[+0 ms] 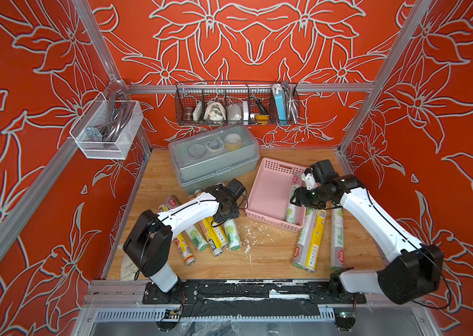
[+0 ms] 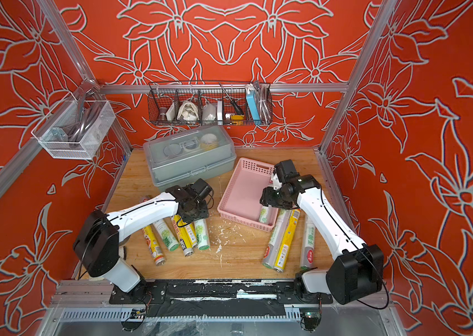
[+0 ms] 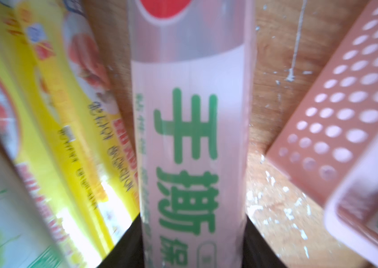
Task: Put the plastic wrap into the basket
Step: Pick up the plastic wrap from the center of the board.
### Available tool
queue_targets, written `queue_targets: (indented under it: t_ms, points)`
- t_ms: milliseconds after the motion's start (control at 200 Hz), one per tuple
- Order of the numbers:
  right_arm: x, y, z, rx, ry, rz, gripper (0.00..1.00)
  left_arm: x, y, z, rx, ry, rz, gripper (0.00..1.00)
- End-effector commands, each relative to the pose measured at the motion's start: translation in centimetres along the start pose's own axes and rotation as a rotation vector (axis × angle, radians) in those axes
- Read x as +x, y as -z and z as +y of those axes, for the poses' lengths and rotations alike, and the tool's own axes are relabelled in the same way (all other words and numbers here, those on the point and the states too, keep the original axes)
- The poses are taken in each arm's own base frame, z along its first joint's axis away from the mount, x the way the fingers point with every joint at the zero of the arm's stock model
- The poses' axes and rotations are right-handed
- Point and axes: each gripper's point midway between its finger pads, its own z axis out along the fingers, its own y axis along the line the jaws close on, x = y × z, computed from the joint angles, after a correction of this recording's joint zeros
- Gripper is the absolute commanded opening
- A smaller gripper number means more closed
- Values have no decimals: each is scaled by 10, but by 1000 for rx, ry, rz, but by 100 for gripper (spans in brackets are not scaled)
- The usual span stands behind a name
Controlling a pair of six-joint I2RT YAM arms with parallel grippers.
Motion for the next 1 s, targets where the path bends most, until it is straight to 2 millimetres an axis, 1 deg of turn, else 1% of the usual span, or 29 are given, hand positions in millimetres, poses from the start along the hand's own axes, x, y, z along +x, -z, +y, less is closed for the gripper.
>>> queue_targets:
  t_ms: [0, 95, 180, 350, 420, 510, 616, 726, 916, 996]
  points:
    - [2, 4, -7, 31, 6, -25, 62, -9, 34, -4, 30, -36, -41, 40]
    - [0, 4, -15, 42, -19, -40, 61, -16, 52, -15, 67, -60, -72, 40]
    - [-3, 4, -24, 41, -57, -58, 62, -23, 65, -33, 103, -107, -104, 39]
    - [-6, 4, -49, 44, -145, -93, 62, -39, 79, -77, 156, -215, -136, 37]
    - [-6, 3, -59, 59, -168, -97, 61, -44, 85, -98, 177, -260, -155, 36]
    - [-6, 0, -69, 73, -189, -96, 62, -51, 87, -128, 212, -316, -172, 36]
    - [-5, -4, -75, 74, -206, -93, 62, -58, 82, -157, 232, -372, -186, 36]
    - [-5, -7, -77, 76, -211, -96, 62, -66, 66, -182, 243, -408, -186, 36]
    - [-5, -10, -79, 81, -204, -98, 61, -78, 33, -215, 240, -468, -197, 37]
    - [-5, -10, -79, 78, -201, -101, 61, -81, 19, -225, 234, -488, -196, 37]
